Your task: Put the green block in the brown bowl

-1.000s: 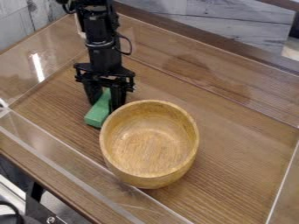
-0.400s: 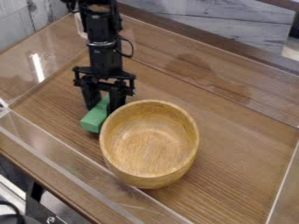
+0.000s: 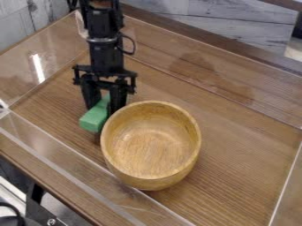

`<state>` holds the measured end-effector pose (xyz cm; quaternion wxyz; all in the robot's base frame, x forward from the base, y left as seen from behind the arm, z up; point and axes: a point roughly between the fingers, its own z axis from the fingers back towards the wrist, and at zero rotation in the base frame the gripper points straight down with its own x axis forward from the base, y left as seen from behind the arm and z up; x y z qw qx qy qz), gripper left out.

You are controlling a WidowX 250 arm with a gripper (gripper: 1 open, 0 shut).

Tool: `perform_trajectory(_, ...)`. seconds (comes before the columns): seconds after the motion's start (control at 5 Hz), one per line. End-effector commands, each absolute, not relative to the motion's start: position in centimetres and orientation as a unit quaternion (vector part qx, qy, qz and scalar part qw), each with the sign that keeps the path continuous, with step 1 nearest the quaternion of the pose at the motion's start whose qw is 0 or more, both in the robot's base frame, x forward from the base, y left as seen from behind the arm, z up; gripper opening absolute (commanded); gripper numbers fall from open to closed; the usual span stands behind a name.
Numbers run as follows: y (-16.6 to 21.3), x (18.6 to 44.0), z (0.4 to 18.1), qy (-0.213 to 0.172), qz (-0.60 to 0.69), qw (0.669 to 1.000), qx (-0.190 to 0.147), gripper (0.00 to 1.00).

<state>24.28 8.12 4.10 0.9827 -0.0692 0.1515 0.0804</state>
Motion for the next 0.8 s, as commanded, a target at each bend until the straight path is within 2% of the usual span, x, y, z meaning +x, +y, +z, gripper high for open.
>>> perform_trajectory(0.0,7.9,25.3,7.4,0.117,0.073,0.989,-0.061,0.0)
perform_trajectory(0.6,5.8,24.9,10.6,0.12,0.042,0.989,-0.077,0.0)
